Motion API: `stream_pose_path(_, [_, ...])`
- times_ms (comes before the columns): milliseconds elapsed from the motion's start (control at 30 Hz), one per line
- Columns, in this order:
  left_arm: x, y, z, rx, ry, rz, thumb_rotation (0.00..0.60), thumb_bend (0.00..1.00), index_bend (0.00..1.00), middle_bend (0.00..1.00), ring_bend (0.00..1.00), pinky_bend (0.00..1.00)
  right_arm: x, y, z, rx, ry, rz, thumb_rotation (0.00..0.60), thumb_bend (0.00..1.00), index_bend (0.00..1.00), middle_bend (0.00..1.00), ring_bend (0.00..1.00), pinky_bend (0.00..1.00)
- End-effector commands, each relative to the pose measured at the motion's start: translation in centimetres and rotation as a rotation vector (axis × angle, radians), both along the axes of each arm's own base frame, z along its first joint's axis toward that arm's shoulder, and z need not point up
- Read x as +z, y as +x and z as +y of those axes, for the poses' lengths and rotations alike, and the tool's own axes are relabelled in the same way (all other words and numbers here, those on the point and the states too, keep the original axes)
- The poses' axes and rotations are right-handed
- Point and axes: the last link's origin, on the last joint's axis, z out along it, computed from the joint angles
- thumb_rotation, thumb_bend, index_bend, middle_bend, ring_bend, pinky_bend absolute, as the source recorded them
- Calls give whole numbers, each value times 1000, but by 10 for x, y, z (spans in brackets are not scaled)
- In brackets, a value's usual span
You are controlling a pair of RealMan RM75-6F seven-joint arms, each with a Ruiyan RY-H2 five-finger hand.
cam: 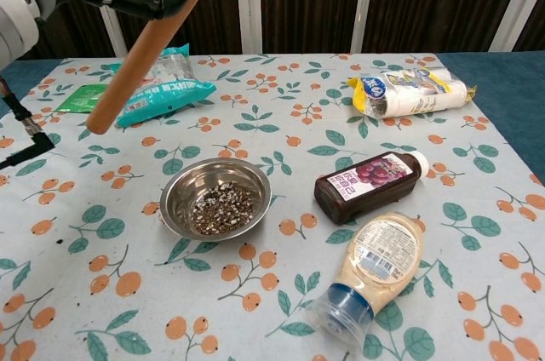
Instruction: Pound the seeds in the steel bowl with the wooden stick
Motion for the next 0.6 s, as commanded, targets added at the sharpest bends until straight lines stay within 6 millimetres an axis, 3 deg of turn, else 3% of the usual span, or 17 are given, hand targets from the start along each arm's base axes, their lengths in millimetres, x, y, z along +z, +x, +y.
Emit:
stream_pose_path(33, [-11, 8, -5, -17, -25, -118, 600, 737, 586, 597, 93, 0, 0, -1, 0, -7, 4, 2, 600, 370, 0, 0, 0, 0])
stream_pose_path(233, [-25, 10, -11, -35, -89, -293, 600, 737, 587, 597, 93, 0, -1, -2, -1, -15, 7, 7, 600, 370, 0, 0, 0, 0])
stream_pose_path(600, [-45, 10, -20, -129, -177, -455, 600, 751, 611, 597, 94, 0, -1, -3, -2, -28, 9, 7, 600, 370, 0, 0, 0, 0])
